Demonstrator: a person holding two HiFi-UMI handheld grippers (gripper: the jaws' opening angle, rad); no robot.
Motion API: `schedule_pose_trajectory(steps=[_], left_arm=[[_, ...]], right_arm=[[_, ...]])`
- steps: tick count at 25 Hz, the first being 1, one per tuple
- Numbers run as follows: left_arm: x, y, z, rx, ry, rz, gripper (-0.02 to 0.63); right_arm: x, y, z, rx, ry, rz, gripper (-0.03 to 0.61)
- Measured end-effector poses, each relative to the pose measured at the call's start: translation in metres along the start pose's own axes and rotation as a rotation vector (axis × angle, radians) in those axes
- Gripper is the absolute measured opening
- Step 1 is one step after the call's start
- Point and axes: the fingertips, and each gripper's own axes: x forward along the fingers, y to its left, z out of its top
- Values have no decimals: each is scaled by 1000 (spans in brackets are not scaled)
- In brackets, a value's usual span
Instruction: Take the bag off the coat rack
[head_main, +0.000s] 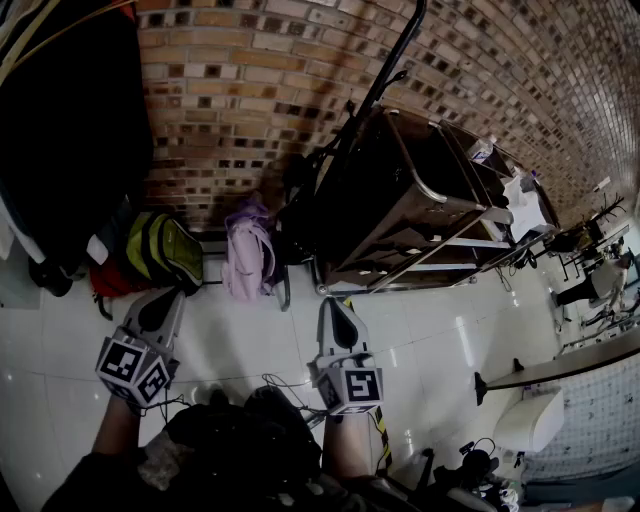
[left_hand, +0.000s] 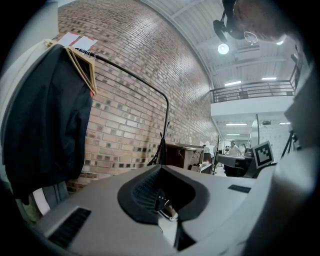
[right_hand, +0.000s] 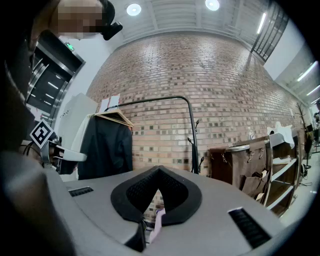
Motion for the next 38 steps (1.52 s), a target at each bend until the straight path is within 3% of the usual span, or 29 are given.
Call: schedule_pose_trajectory(steps=[9, 15, 23, 27, 38], left_arm=[[3, 24, -6, -7, -14, 38, 40], [29, 48, -11, -29, 0, 99, 40], [118, 67, 0, -26, 18, 125, 40], [166, 69, 16, 6, -21, 114, 40], [267, 85, 34, 3, -10, 188, 40]], right_arm=[[21, -20, -3, -1, -60, -48, 31], [72, -46, -3, -7, -94, -36, 31], [162, -106, 0, -6, -115, -25, 31], [206, -141, -1, -4, -102, -9, 31], [307, -220, -16, 33, -70, 32, 32]])
